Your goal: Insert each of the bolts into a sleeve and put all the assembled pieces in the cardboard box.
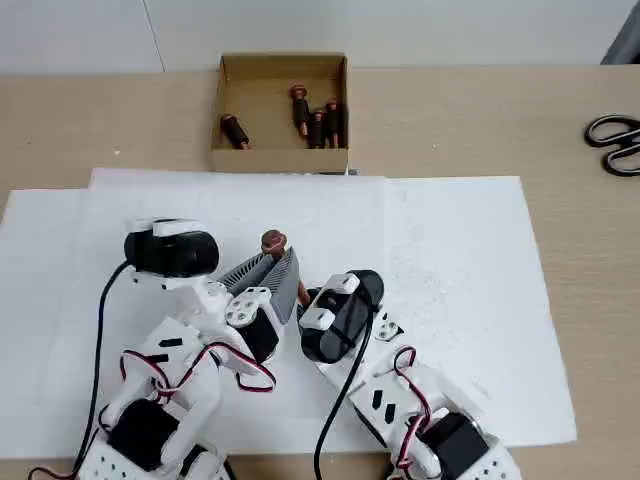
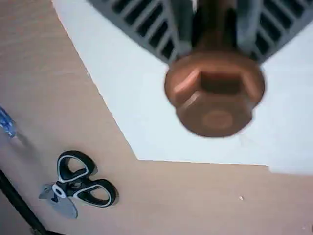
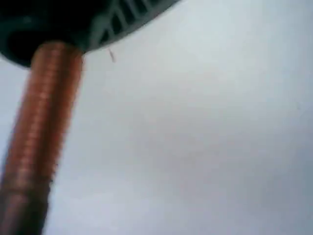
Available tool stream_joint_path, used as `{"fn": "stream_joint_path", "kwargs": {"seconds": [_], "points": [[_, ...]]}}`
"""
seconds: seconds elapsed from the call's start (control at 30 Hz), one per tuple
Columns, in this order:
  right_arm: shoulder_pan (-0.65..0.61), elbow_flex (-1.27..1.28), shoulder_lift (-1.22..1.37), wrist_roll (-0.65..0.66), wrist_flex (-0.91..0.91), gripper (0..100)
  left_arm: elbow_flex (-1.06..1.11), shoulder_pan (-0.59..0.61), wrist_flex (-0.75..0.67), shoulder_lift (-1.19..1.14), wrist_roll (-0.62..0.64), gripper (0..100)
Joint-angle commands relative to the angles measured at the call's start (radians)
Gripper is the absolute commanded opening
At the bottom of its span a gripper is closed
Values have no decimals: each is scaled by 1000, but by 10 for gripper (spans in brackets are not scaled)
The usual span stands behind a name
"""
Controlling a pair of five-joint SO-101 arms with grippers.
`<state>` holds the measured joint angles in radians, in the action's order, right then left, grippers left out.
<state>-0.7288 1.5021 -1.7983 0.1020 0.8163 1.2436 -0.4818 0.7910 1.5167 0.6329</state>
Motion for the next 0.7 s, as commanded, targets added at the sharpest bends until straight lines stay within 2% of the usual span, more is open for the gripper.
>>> {"fn": "stream_joint_path", "kwargs": {"seconds": [0.0,0.23,0.4,0.67], "points": [[-8,-81,-15,5,2,2,7,-8,-25,2,-6,6],[-70,-77,-13,3,2,2,8,-64,-25,2,-6,6],[-67,-80,-13,5,1,2,8,-72,-15,2,-6,6],[-38,-81,-13,6,-5,2,-18,-77,137,8,-37,6]]}}
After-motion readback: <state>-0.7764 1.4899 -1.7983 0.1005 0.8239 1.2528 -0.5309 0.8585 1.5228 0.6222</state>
